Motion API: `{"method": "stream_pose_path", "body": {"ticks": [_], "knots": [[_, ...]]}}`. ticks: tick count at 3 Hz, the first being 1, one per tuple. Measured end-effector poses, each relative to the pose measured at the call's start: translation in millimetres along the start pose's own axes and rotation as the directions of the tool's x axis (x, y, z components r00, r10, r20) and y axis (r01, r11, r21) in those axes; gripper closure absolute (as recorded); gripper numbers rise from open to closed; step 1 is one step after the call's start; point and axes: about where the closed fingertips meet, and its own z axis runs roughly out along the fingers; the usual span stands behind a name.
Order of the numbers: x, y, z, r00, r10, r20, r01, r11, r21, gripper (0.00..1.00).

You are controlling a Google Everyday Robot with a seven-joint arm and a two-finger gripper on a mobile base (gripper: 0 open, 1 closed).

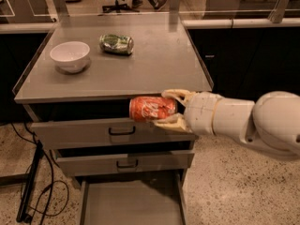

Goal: Pick coke can from bottom drawer and place on counter

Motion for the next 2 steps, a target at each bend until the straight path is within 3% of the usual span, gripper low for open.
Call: {"method": "stream_pose_path", "body": {"ticks": [1,2], "knots": [[-4,-59,15,1.000,-0.023,-0.013,0.023,0.9995,0.019,1.00],[-3,-109,41,1.000,-0.004,-0.011,0.004,0.9999,0.014,1.00]]}}
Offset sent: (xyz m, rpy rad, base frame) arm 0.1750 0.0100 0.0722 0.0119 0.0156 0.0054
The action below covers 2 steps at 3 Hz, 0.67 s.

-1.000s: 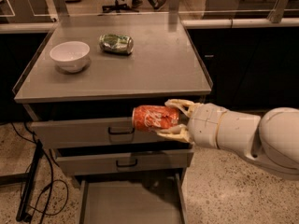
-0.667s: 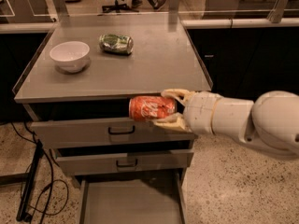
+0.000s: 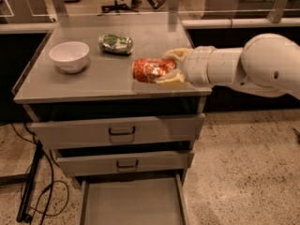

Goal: Pick coke can from bottom drawer and place on counter

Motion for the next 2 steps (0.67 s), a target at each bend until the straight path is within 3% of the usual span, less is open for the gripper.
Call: {"method": "stream_pose_path", "body": {"ticks": [1,2], "knots": [[3,-26,46,0.998,0.057,0.029,-0.056,0.9973,-0.048,1.00],[5,-29,71,0.994,0.097,0.048,-0.092,0.9923,-0.082,1.00]]}}
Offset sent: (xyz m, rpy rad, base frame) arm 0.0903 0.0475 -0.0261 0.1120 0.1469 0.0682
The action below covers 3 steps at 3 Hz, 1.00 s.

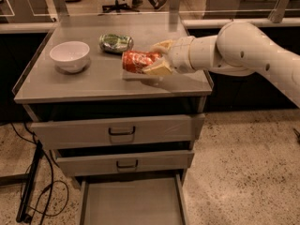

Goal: Pick coke can from bottom drawer and place on counter

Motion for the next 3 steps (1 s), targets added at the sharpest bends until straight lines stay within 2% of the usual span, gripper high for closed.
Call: {"method": "stream_pose_path", "body": {"ticks": [2,3], "knots": [[30,17,21,0.997,0.070,-0.026,-0.071,0.9967,-0.040,1.00],[32,18,21,0.997,0.072,-0.028,-0.074,0.9964,-0.042,0.84]]}}
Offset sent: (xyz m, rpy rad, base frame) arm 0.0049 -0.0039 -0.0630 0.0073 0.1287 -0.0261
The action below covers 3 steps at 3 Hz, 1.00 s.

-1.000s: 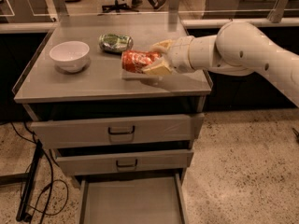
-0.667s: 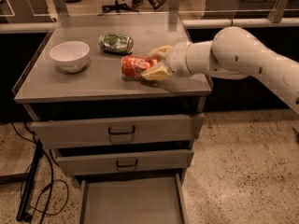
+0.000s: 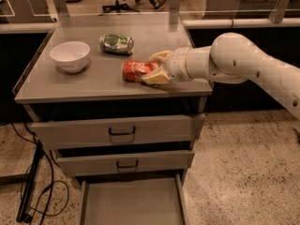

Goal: Pick coke can from bottom drawer and place on counter

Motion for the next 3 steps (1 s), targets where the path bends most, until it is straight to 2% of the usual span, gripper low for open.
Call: {"method": "stream_pose_path", "body": {"ticks": [3], "knots": [[0.0,0.0,0.0,1.000,0.000,0.000,0.000,1.0000,0.000,0.14]]}}
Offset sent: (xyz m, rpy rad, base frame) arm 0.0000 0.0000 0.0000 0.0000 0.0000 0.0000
